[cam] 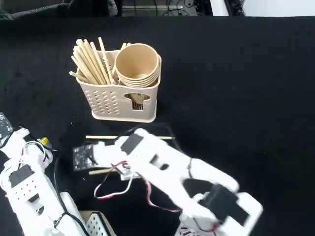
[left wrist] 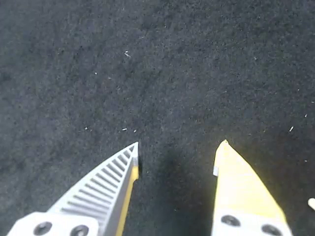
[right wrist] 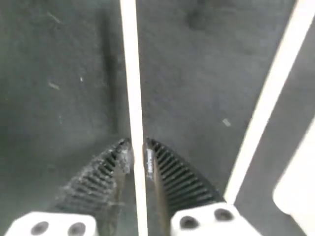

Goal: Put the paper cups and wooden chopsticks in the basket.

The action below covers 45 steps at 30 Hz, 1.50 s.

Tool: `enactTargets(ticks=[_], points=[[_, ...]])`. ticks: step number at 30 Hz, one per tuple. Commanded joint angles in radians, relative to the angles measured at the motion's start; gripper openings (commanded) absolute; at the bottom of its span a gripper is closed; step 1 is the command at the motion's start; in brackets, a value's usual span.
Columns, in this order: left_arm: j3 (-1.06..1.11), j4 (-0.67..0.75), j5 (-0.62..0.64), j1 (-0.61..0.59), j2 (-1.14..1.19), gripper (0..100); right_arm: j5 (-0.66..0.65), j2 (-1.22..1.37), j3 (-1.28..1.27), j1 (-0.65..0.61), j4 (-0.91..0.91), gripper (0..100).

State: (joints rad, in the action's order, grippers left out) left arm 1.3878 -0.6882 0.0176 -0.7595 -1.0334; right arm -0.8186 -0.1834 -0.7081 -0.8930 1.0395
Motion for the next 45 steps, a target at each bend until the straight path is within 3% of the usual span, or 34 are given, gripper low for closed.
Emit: enactTargets(ticks=[1, 6, 9, 11, 15, 20, 28, 39, 41, 45], points=[[-0.002, 0.015, -0.003, -0.005, -0.014, 25, 0.063, -0.249, 0.021, 0.046, 0.058, 1.1], [-0.002, 0.015, -0.003, -0.005, -0.014, 25, 0.239, -0.625, 0.048, 0.035, -0.021, 1.1], [-0.002, 0.015, -0.003, -0.005, -0.014, 25, 0.456, -0.802, 0.027, 0.031, -0.261, 1.2], [-0.002, 0.015, -0.003, -0.005, -0.014, 25, 0.517, -0.866, -0.036, 0.031, -0.52, 1.4], [-0.002, 0.015, -0.003, -0.005, -0.014, 25, 0.512, -0.823, -0.145, 0.044, -0.967, 1.2], [-0.002, 0.015, -0.003, -0.005, -0.014, 25, 0.519, -0.573, -0.019, 0.117, -1.185, 1.1], [-0.001, 0.015, -0.003, -0.004, -0.014, 25, 0.512, -0.22, 0.305, 0.212, -1.243, 1.1], [-0.001, 0.015, -0.003, 0.031, -0.014, 25, 0.519, -0.038, 0.285, 0.288, -1.246, 1.6], [-0.001, 0.015, -0.003, 0.031, -0.014, 25, 0.528, -0.033, 0.285, 0.285, -1.241, 5.4], [-0.001, 0.015, -0.003, 0.031, -0.014, 25, 0.672, -0.045, 0.3, 0.29, -1.162, 18.5]])
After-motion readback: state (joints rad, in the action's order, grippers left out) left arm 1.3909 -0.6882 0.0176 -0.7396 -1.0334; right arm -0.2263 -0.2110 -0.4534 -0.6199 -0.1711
